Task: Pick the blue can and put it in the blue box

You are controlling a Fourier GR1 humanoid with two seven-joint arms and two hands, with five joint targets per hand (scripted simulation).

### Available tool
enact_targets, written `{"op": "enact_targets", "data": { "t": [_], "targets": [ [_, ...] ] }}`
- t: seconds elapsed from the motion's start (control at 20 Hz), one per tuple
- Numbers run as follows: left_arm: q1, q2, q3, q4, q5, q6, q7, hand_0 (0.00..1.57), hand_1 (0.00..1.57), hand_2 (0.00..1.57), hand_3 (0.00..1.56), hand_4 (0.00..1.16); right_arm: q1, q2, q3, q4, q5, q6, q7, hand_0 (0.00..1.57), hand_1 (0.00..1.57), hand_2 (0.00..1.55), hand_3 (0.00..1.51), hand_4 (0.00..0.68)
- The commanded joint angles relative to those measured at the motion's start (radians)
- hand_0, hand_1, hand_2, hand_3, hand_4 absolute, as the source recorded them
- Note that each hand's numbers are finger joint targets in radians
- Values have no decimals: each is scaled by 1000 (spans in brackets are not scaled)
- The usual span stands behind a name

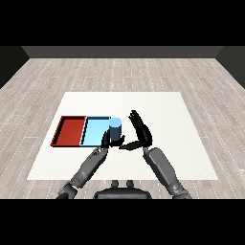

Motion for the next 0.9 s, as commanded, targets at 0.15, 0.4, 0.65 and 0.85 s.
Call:
{"op": "enact_targets", "data": {
  "t": [0.15,0.4,0.65,0.85],
  "targets": [
    [-29,-7,7,7,-54,48,50,1571,1571,1571,1492,1130,158,-29,-94,-128,-23,28,-77,0,0,0,0,0],
    [-28,76,117,52,-49,-31,52,1571,1571,1571,1495,1136,219,-100,-185,-315,-73,22,28,0,0,0,0,0],
    [-112,161,196,146,-53,-20,134,1571,1571,1571,1493,1134,258,-142,-299,-220,-107,79,-53,0,0,0,0,0],
    [-171,233,264,268,-28,-69,210,1571,1571,1571,1503,1086,378,-153,-294,-248,-111,142,-107,0,0,0,0,0]
  ]
}}
